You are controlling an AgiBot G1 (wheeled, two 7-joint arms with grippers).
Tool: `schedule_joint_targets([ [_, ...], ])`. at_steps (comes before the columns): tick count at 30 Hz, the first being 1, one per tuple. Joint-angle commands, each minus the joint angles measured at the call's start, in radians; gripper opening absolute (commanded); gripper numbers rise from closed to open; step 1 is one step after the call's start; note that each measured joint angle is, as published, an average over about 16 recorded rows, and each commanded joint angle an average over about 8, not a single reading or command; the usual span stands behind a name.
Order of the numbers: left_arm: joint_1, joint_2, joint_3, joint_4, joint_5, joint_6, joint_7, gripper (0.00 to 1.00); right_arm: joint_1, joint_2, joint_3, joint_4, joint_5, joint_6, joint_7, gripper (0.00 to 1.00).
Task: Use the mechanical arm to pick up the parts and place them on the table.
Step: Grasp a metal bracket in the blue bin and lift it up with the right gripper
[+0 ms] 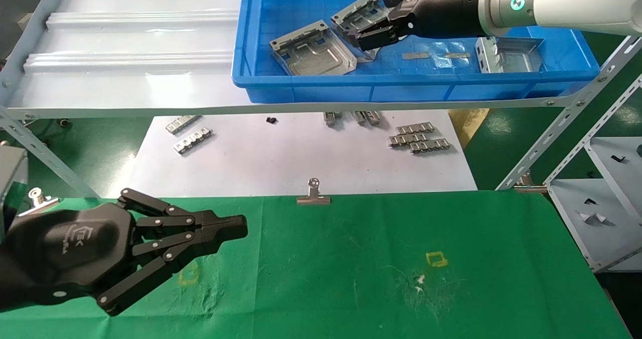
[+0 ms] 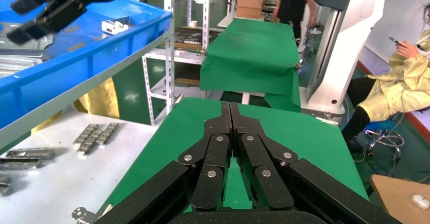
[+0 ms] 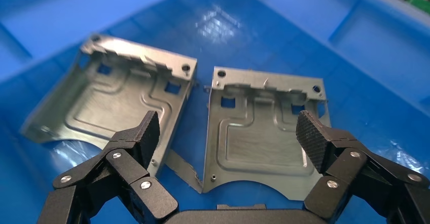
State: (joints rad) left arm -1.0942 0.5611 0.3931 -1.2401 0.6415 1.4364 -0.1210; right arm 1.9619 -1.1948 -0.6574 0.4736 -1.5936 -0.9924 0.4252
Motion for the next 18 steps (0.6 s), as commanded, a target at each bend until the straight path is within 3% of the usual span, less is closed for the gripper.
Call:
schedule_joint_targets([
  [1,0.000,0.000,0.000,0.000,0.000,0.000,0.000,0.00,0.043,-0.046,-0.025,-0.090,-0.039,0.006,-0.019,0.06],
  [2,0.000,0.000,0.000,0.000,0.000,0.000,0.000,0.00,0.056,-0.059,-0.030,-0.122,-0.046,0.008,-0.028,0.00],
  [9,0.000,0.000,0.000,0.000,0.000,0.000,0.000,0.00,0.100,-0.128,-0.044,-0.282,-0.069,0.052,-0.076,0.00],
  [18,0.000,0.000,0.000,0.000,0.000,0.000,0.000,0.00,0.086,-0.161,-0.046,-0.324,-0.052,0.124,-0.088,0.00],
])
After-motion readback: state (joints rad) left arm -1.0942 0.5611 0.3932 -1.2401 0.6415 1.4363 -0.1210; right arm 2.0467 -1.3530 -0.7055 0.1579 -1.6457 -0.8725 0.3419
